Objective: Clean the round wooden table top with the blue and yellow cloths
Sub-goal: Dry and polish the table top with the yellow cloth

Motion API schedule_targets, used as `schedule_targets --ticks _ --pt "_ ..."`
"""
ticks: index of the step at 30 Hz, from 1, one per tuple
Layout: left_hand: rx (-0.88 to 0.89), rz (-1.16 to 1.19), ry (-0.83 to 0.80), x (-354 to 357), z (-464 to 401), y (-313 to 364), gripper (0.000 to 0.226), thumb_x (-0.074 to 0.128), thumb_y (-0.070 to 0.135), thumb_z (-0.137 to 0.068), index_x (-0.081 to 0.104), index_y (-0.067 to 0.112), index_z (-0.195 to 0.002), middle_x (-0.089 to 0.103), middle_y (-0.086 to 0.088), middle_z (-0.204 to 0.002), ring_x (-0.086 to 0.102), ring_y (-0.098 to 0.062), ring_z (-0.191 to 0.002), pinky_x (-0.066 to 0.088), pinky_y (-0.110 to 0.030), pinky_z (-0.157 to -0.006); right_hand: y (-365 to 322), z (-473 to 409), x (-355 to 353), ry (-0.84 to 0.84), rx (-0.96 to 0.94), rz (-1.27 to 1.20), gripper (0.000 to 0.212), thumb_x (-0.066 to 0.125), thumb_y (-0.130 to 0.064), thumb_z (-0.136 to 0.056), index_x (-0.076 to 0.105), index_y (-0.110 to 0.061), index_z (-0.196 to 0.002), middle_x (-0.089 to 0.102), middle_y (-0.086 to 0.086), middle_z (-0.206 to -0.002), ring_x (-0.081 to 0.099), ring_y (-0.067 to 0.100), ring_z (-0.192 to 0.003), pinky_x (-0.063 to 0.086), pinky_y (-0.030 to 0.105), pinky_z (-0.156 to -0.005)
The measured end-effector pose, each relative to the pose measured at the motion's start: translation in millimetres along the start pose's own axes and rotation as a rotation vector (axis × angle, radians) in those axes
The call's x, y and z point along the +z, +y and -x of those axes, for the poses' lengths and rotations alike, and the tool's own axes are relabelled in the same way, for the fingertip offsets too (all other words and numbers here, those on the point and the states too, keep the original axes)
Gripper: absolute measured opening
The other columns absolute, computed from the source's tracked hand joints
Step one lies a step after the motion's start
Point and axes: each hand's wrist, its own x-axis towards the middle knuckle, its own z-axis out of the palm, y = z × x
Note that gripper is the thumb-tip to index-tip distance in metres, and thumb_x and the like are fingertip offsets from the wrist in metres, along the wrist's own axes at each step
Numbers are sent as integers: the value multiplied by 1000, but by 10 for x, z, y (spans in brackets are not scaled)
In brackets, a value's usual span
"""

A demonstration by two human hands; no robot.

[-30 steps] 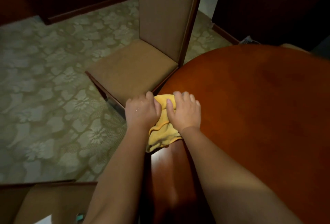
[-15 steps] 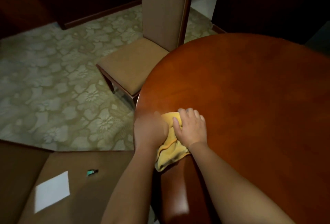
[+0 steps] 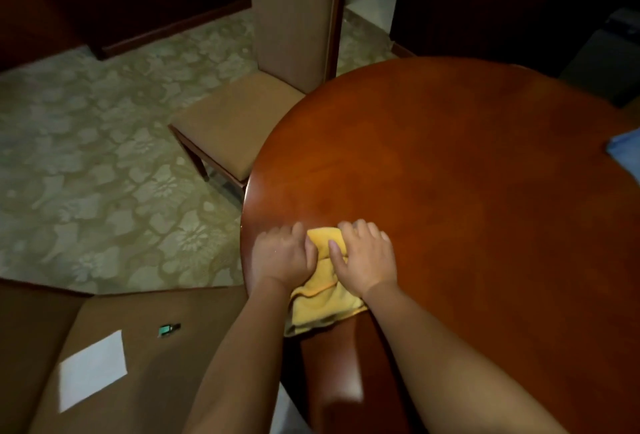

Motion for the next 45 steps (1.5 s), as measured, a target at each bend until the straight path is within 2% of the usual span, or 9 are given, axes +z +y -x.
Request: schedule_targets --ticks 5,8,16,23,30,35,41,43,45 --pt "47 10 24 185 -553 -105 25 40 27 -75 52 11 -60 50 -10 -50 47 -28 -39 33 -28 -39 110 -514 33 -1 28 -4 44 25 -48 -92 58 -19 -101 57 5 -88 55 27 -84 45 38 -70" --pt "62 -16 57 309 -1011 -165 26 40 27 -75 53 10 -59 49 -10 -48 46 -27 -36 27 -24 -39 202 -958 94 21 50 -8 46 23 -48 -92 58 -19 -102 57 5 -90 55 28 -85 44 39 -71" --pt "214 52 101 933 -2657 -325 29 37 27 -77 52 8 -61 53 -12 -49 49 -30 -38 32 -26 -39 513 -2331 282 131 293 7 48 23 -46 -90 59 -17 -100 60 8 -90 55 30 -86 42 41 -71" --pt "263 -1 126 1286 -3767 -239 30 36 27 -76 54 9 -59 51 -8 -43 45 -27 -31 19 -20 -42 925 -3337 373 195 369 0 52 20 -47 -89 59 -16 -104 61 8 -95 55 29 -91 40 41 -74" --pt "351 63 70 1465 -4316 -103 30 34 27 -77 51 9 -59 49 -6 -44 41 -26 -31 7 -16 -46 1224 -3726 378 220 416 11 48 24 -46 -90 60 -16 -100 61 8 -90 57 28 -85 41 38 -70" --pt "408 44 23 1629 -4688 129 30 34 27 -77 50 10 -58 48 -6 -44 41 -24 -32 19 -21 -42 1548 -3944 338 227 447 16 50 22 -47 -90 60 -16 -100 62 8 -91 57 28 -87 43 39 -71" --pt "423 110 40 1899 -5221 529 37 33 28 -77 55 5 -58 52 -11 -43 45 -28 -32 23 -20 -43 2073 -4289 329 308 513 36 48 25 -46 -89 60 -14 -94 61 8 -86 57 29 -83 41 39 -68" --pt "443 113 39 1954 -5347 647 42 29 30 -79 57 4 -62 55 -14 -48 49 -30 -36 24 -22 -45 2208 -4373 326 322 533 39 50 23 -46 -89 61 -14 -96 61 9 -87 57 29 -85 41 39 -70" --pt "457 89 32 1975 -5422 734 48 22 33 -82 60 4 -74 62 -15 -61 56 -34 -50 26 -27 -48 2298 -4433 319 325 556 44 53 21 -47 -89 61 -14 -98 62 9 -89 56 29 -87 41 40 -71"
